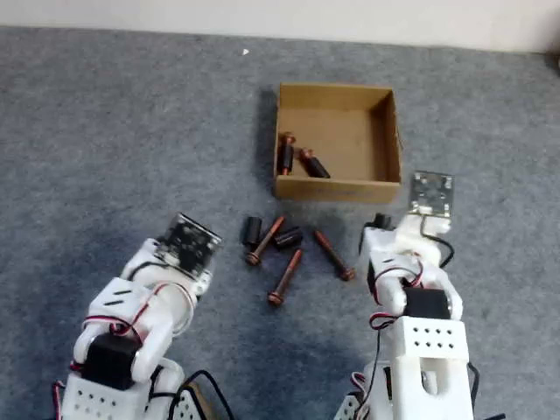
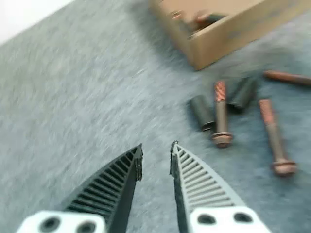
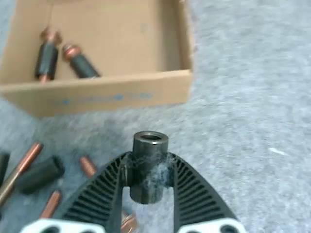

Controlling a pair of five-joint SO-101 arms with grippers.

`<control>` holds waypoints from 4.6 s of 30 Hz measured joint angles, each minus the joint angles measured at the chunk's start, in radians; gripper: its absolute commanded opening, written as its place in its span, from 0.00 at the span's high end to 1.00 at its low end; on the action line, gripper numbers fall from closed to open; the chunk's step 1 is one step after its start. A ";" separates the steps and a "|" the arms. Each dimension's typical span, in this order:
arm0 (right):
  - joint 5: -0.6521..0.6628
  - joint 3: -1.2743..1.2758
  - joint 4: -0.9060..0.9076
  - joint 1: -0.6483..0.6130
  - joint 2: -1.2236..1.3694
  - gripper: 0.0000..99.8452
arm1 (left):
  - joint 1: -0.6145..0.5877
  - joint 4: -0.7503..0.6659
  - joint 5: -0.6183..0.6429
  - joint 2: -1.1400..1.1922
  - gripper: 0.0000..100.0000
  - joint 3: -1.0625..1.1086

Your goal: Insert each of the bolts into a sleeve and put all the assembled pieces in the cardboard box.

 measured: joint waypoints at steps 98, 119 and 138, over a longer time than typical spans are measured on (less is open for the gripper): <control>-0.006 0.002 -0.028 0.063 -0.002 0.99 | 0.304 -0.052 0.439 1.177 0.99 -0.543; -0.006 0.002 -0.028 0.063 -0.002 0.99 | -0.078 -0.678 1.223 0.321 0.81 0.207; -0.006 0.002 -0.028 0.063 -0.002 0.99 | -0.149 -0.377 0.980 0.308 0.99 0.011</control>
